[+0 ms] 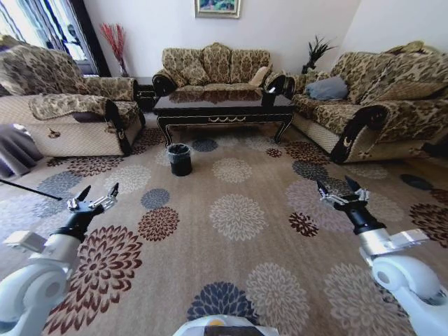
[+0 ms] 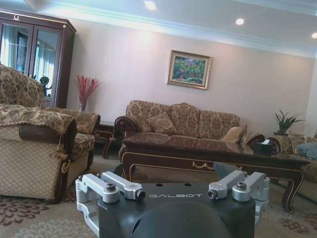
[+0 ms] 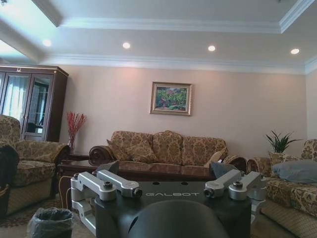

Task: Move to the front of the table and pick up the trash from the floor, then place it into the trash bin.

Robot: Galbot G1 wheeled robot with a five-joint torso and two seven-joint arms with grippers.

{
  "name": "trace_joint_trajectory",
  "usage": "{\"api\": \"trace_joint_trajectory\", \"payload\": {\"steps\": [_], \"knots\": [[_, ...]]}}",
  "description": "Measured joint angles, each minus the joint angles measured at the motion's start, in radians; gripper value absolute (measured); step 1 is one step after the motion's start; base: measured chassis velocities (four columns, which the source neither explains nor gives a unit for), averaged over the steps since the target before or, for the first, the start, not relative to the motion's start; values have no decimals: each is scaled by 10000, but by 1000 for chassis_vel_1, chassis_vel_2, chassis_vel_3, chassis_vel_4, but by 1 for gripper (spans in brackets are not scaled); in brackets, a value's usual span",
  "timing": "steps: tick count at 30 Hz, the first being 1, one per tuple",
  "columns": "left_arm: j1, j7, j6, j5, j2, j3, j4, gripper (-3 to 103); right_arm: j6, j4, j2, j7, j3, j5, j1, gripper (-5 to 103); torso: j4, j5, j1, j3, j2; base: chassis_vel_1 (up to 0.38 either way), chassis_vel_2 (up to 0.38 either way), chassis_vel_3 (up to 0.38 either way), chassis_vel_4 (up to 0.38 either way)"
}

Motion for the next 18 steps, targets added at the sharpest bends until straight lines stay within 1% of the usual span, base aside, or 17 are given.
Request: {"api": "trace_joint_trajectory", "payload": {"steps": [2, 5, 9, 10, 16, 18], "knots": [[134, 0, 0, 45, -90, -25, -64, 100, -14, -14, -11, 208, -217, 1, 186, 100, 1, 3, 31, 98, 129, 0, 0, 0, 0], [246, -13, -1, 184, -200, 50, -135, 100, -204, 77, -55, 735, -504, -23, 432, 100, 2, 1, 66, 216, 279, 0, 0, 0, 0], [305, -20, -1, 298, -244, 142, -172, 100, -256, 59, -174, 838, -685, -232, 538, 100, 0, 1, 100, 302, 400, 0, 0, 0, 0], [340, -25, -1, 337, -262, 172, -182, 100, -285, 19, -272, 901, -805, -268, 652, 100, -2, 1, 131, 355, 486, 0, 0, 0, 0], [349, -30, -1, 378, -273, 179, -137, 100, -446, -92, -525, 1217, -1110, -183, 947, 100, -1, 1, 180, 466, 644, 0, 0, 0, 0], [337, -31, -1, 382, -285, 181, -53, 100, -484, -250, -772, 1312, -1485, -41, 1299, 100, -1, 1, 229, 538, 766, 0, 0, 0, 0]]}}
